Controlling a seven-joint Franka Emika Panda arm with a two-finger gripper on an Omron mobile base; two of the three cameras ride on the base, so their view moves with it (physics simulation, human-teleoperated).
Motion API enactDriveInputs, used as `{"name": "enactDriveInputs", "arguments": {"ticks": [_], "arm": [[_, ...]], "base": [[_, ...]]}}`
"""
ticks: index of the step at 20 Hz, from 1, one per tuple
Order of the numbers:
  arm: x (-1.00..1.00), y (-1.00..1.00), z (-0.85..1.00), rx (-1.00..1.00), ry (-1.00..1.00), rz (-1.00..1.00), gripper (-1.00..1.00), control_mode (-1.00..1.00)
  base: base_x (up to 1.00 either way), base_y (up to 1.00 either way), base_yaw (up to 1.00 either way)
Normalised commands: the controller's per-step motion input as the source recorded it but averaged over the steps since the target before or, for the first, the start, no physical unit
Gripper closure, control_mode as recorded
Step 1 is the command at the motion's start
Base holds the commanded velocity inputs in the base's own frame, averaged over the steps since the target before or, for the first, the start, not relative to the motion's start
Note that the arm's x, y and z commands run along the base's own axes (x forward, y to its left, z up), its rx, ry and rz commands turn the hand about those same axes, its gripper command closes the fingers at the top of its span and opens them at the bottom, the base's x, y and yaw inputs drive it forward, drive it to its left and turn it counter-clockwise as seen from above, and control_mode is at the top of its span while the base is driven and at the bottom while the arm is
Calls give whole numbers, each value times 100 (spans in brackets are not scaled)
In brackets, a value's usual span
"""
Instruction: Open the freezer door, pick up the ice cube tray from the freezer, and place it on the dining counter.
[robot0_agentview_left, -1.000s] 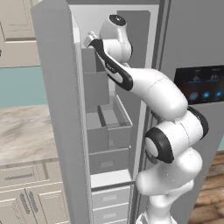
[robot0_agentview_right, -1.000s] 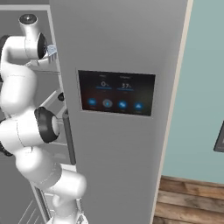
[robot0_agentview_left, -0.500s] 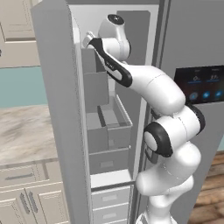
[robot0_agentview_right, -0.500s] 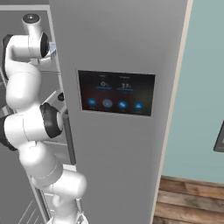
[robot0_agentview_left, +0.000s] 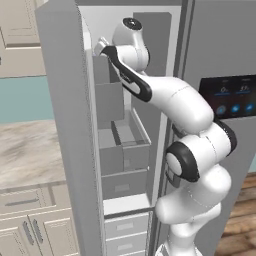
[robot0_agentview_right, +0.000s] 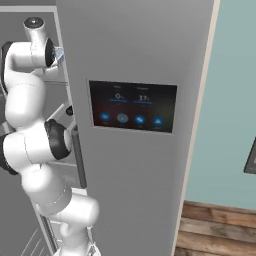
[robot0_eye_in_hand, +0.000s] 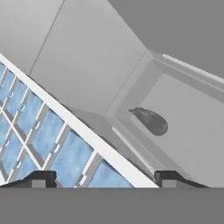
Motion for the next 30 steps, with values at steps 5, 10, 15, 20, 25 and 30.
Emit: {"name": "enactDriveInputs", "arguments": {"ticks": [5,10,15,20,25,30], "arm": [[-67,1,-56,0,-16,0,100,-100],[-60,-1,-4,8,-9,0,100,-100],[-44,0,41,10,0,0,100,-100],[-76,-8,12,2,-1,0,100,-100],[-100,-51,0,2,-12,5,100,-100],[-100,-61,0,5,-14,9,100,-100]], "base": [[0,0,0],[0,0,0],[0,0,0],[0,0,0],[0,0,0],[0,0,0]]}}
